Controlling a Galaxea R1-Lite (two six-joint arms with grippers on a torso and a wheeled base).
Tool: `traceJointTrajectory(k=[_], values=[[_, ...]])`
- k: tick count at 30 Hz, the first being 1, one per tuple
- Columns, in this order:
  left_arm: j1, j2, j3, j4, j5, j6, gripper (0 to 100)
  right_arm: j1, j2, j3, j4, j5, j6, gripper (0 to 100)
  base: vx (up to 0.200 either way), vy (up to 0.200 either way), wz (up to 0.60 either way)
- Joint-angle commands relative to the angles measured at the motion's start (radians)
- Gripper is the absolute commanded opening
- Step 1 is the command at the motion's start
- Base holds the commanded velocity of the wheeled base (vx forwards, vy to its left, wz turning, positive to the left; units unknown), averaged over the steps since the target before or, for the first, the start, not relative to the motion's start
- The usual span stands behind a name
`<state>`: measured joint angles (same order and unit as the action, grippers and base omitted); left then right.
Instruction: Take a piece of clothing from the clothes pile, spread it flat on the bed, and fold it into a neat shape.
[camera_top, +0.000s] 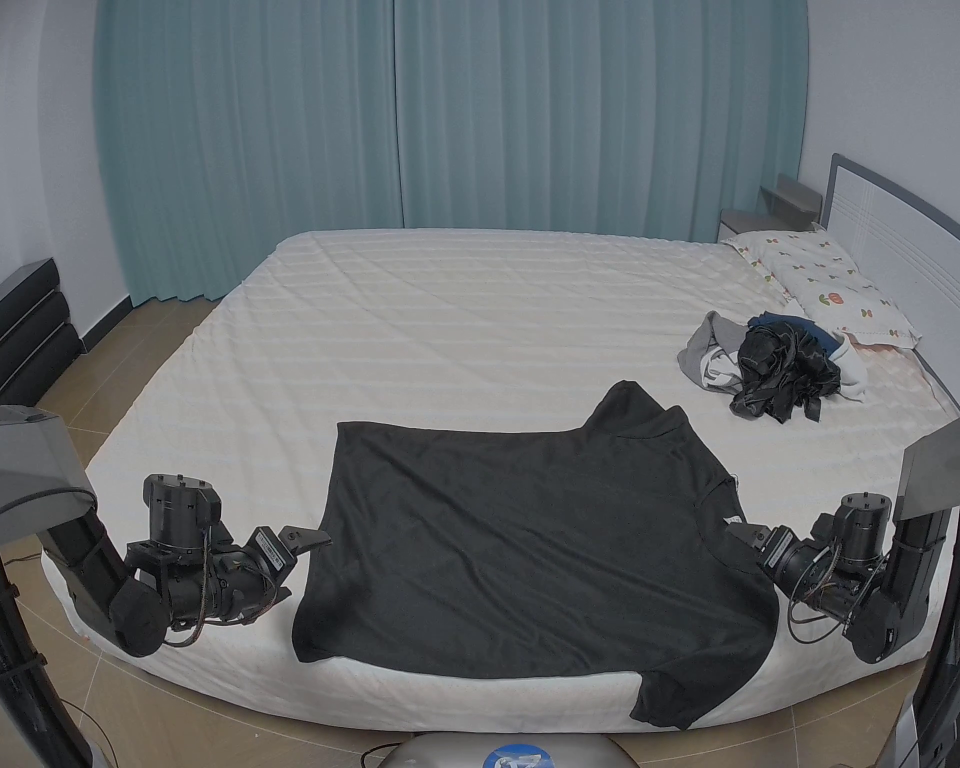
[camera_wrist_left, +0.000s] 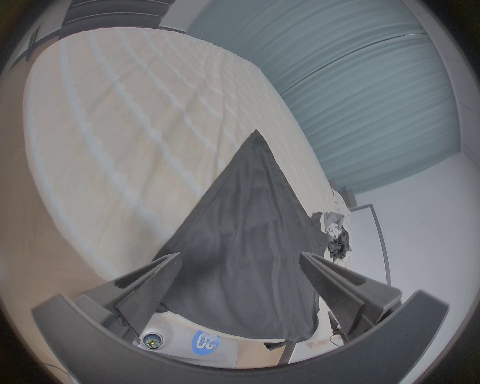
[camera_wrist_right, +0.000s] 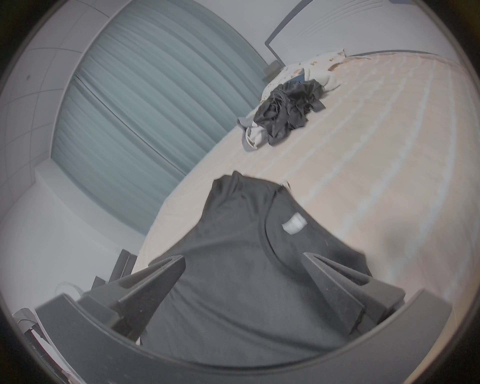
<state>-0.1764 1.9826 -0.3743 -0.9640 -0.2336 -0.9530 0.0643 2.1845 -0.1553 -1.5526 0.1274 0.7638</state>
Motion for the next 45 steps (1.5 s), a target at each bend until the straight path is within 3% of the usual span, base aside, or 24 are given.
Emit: traceJointTrajectory(k=[1, 7, 16, 20, 24, 25, 31, 37, 45], values=[[-0.011, 0.022, 0.044, -0.018, -0.018, -0.006, 100, 0.031, -0.011, 0.066, -0.012, 0.006, 0.066, 100, 0.0, 0.0, 0.0], [-0.012, 0.035, 0.041, -0.018, -0.021, -0.023, 100, 0.037, 0.021, 0.103, -0.012, 0.018, 0.069, 100, 0.0, 0.0, 0.0], [-0.029, 0.035, 0.046, -0.018, -0.018, -0.038, 100, 0.039, 0.032, 0.106, -0.012, 0.018, 0.069, 100, 0.0, -0.2, 0.0], [-0.028, 0.032, 0.051, -0.018, -0.007, -0.032, 100, 0.04, 0.032, 0.108, -0.012, 0.018, 0.069, 100, 0.0, 0.0, 0.0], [0.002, 0.032, 0.08, -0.018, 0.007, 0.059, 100, 0.04, 0.038, 0.109, -0.012, 0.017, 0.071, 100, 0.0, 0.0, 0.0], [0.023, 0.035, 0.097, -0.019, 0.005, 0.125, 100, 0.04, 0.038, 0.111, -0.012, 0.018, 0.069, 100, 0.0, 0.0, 0.0], [0.087, 0.087, 0.095, -0.021, -0.01, 0.316, 100, 0.045, 0.038, 0.115, -0.012, 0.018, 0.069, 100, 0.0, 0.0, 0.0], [0.121, 0.151, 0.089, -0.024, -0.015, 0.384, 100, 0.045, 0.038, 0.115, -0.012, 0.018, 0.069, 100, 0.0, 0.0, 0.0], [0.104, 0.191, 0.072, -0.074, -0.056, 0.396, 100, 0.052, 0.038, 0.115, -0.012, 0.018, 0.069, 100, 0.0, 0.0, 0.0]])
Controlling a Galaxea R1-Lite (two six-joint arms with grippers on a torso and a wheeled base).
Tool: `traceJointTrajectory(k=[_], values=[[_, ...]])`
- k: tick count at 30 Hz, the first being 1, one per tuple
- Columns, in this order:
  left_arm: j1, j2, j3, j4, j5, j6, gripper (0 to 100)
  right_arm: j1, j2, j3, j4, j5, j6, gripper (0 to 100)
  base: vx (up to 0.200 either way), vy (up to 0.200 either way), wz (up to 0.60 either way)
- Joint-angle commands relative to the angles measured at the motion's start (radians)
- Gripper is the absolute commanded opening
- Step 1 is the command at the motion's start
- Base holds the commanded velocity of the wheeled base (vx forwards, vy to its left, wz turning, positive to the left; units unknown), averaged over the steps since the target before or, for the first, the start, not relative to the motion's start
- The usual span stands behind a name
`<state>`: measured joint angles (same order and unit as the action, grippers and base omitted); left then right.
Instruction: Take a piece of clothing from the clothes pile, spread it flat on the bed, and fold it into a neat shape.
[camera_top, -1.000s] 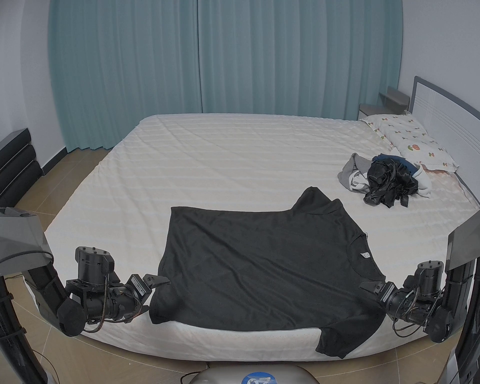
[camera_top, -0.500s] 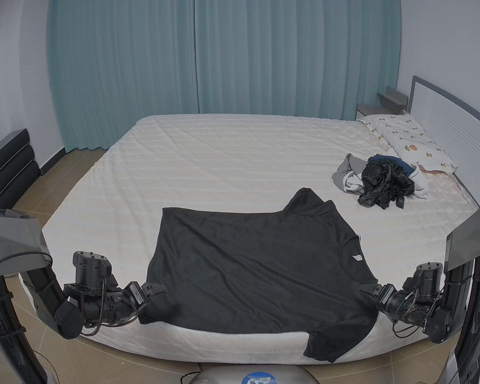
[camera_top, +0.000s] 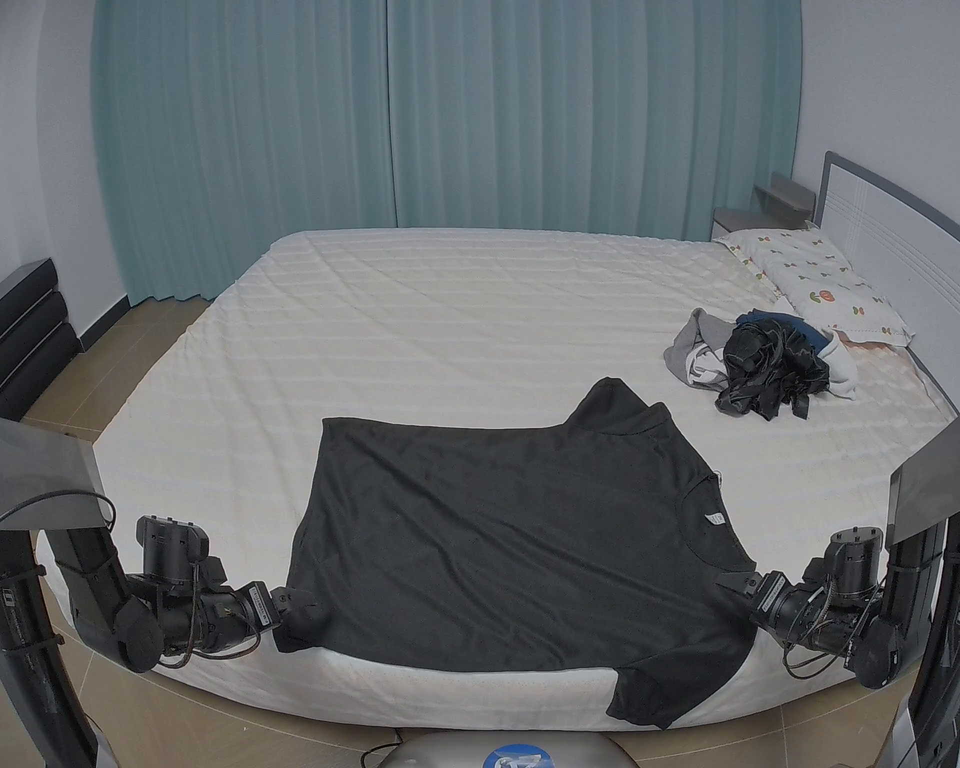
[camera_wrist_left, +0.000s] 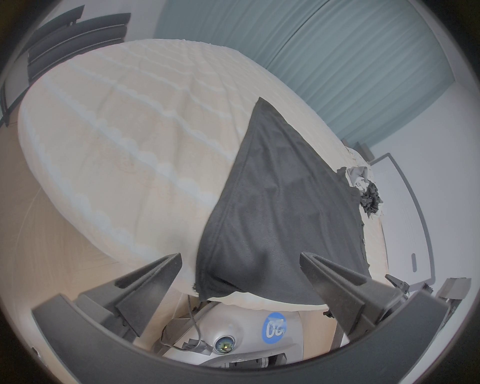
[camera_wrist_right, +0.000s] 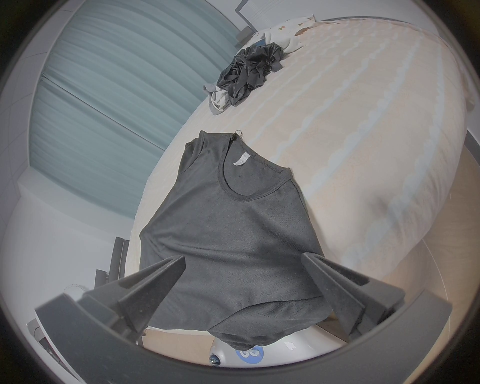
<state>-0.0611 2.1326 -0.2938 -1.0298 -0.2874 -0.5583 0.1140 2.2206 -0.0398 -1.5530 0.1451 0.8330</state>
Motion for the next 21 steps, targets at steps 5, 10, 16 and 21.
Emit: traceJointTrajectory(k=[5, 10, 16, 21], values=[[-0.042, 0.06, -0.024, -0.009, 0.001, 0.005, 100, 0.003, 0.001, 0.0, -0.012, 0.001, 0.0, 100, 0.0, 0.0, 0.0], [-0.057, 0.089, -0.025, -0.009, 0.01, 0.067, 100, 0.003, -0.004, 0.001, -0.012, 0.001, 0.0, 100, 0.0, 0.0, 0.0], [-0.059, 0.106, -0.033, -0.012, 0.033, 0.07, 100, 0.004, -0.006, 0.009, -0.013, 0.001, 0.0, 100, 0.0, 0.0, 0.0], [-0.057, 0.122, -0.041, -0.03, 0.034, 0.072, 100, 0.018, -0.007, 0.014, -0.013, -0.001, -0.002, 100, 0.0, 0.0, 0.0]])
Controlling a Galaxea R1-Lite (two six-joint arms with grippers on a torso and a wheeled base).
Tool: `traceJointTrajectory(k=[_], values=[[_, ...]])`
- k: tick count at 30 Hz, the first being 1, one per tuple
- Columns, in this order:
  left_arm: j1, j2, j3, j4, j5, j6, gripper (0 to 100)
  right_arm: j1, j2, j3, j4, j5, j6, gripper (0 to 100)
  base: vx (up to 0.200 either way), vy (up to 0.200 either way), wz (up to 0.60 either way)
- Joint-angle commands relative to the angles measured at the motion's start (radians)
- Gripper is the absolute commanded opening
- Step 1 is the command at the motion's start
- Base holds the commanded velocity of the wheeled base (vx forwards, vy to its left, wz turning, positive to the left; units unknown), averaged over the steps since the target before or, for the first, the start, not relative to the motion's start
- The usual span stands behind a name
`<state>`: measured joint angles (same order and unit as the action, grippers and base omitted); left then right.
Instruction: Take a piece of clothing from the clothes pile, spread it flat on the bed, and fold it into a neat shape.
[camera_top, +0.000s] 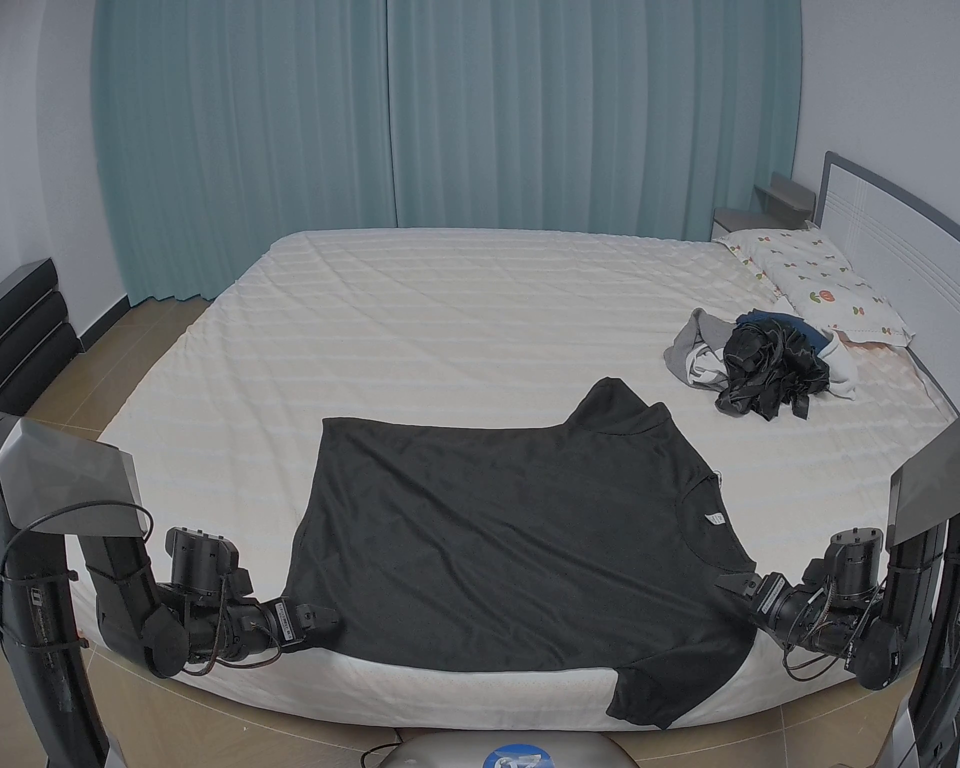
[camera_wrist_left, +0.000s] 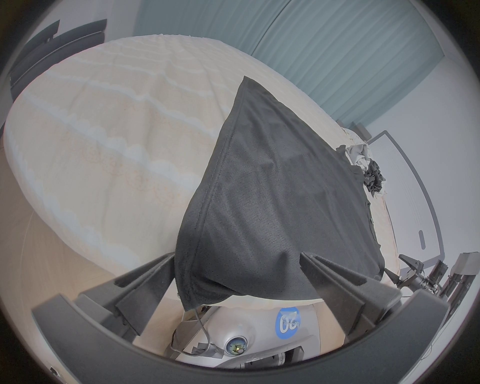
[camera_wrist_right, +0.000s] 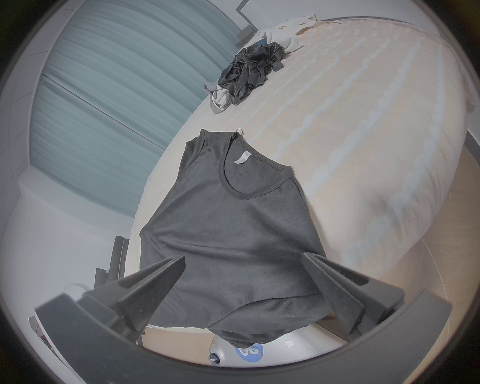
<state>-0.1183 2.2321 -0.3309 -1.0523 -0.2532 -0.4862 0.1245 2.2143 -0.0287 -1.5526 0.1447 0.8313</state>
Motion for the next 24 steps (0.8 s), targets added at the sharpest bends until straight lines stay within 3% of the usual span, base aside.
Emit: traceJointTrajectory(k=[1, 4, 5, 24], values=[[0.0, 0.026, -0.004, -0.017, 0.0, -0.002, 100, 0.007, -0.001, 0.003, -0.014, 0.0, 0.0, 100, 0.0, 0.0, 0.0], [0.0, 0.037, -0.002, -0.038, -0.001, -0.005, 100, 0.007, -0.001, 0.003, -0.014, 0.0, 0.0, 100, 0.0, 0.0, 0.0], [0.0, 0.037, -0.002, -0.038, -0.001, -0.005, 0, 0.007, -0.001, 0.003, -0.014, 0.0, 0.0, 100, 0.0, 0.0, 0.0], [0.049, -0.045, 0.067, -0.044, -0.011, -0.019, 0, -0.008, 0.004, 0.024, -0.012, 0.013, -0.012, 100, 0.0, 0.0, 0.0]])
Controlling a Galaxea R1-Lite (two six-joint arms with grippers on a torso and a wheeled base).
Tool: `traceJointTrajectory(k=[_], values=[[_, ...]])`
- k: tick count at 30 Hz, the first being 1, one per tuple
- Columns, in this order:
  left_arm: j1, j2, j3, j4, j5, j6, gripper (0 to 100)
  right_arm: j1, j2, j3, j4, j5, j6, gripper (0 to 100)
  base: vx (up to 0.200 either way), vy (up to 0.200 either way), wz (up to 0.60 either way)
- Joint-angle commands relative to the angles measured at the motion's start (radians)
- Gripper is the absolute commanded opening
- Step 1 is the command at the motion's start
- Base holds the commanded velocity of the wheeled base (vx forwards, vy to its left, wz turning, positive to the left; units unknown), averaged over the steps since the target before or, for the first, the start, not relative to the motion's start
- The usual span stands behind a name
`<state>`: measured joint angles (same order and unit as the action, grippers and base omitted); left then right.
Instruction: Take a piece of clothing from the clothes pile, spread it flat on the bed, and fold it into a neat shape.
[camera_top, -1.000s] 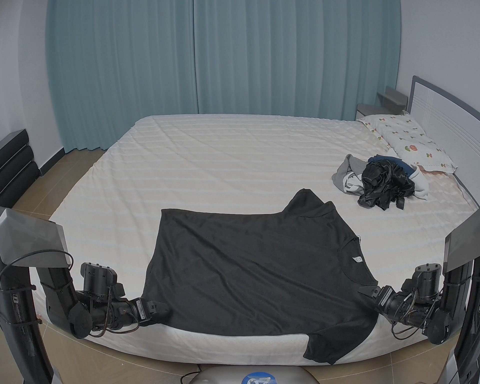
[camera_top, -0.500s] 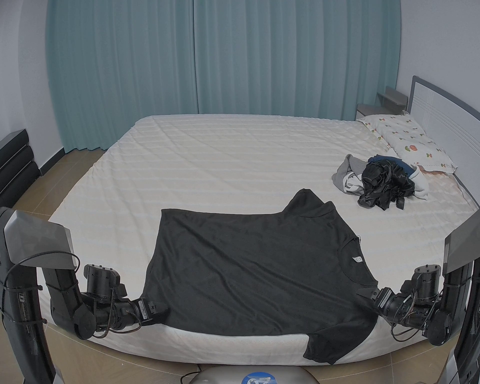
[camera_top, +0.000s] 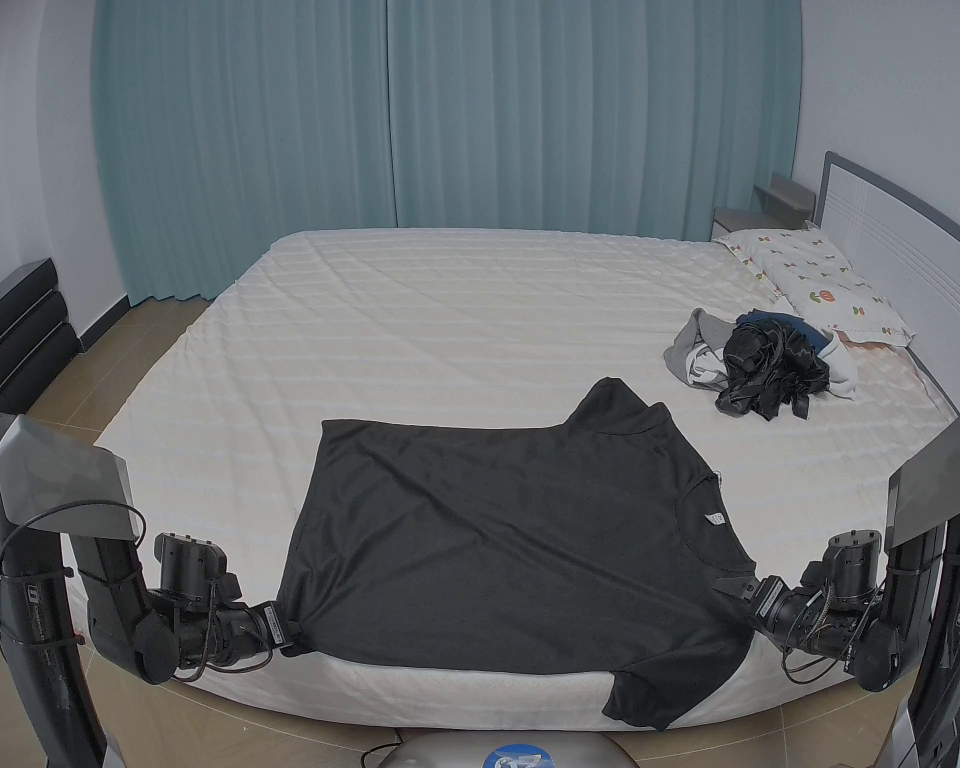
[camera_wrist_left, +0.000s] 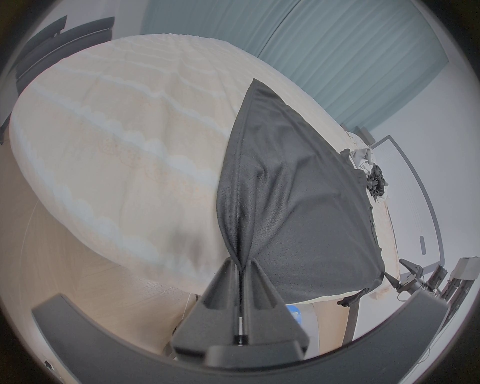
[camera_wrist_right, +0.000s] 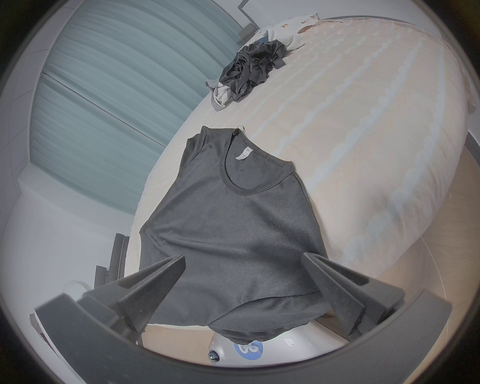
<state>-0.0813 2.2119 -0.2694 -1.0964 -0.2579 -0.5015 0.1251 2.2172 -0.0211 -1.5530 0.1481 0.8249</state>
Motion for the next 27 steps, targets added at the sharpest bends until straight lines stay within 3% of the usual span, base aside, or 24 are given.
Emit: traceJointTrajectory(k=[1, 12, 22, 23, 27], values=[[0.012, -0.02, 0.006, 0.0, -0.009, -0.008, 0, -0.013, 0.001, 0.02, -0.012, 0.024, -0.01, 100, 0.0, 0.0, 0.0], [0.014, -0.018, -0.028, -0.002, -0.064, -0.158, 0, -0.107, 0.101, 0.01, -0.012, 0.094, -0.165, 100, 0.0, 0.0, 0.0], [0.023, -0.014, -0.042, -0.002, -0.07, -0.201, 0, -0.11, 0.15, -0.026, -0.012, 0.11, -0.171, 100, 0.0, 0.0, 0.0], [0.023, -0.012, -0.042, -0.002, -0.07, -0.201, 0, -0.11, 0.17, -0.049, -0.013, 0.105, -0.171, 0, 0.0, 0.0, 0.0], [0.032, -0.011, -0.045, -0.002, -0.072, -0.2, 0, -0.117, 0.157, -0.103, -0.013, 0.107, -0.158, 0, 0.0, 0.0, 0.0]])
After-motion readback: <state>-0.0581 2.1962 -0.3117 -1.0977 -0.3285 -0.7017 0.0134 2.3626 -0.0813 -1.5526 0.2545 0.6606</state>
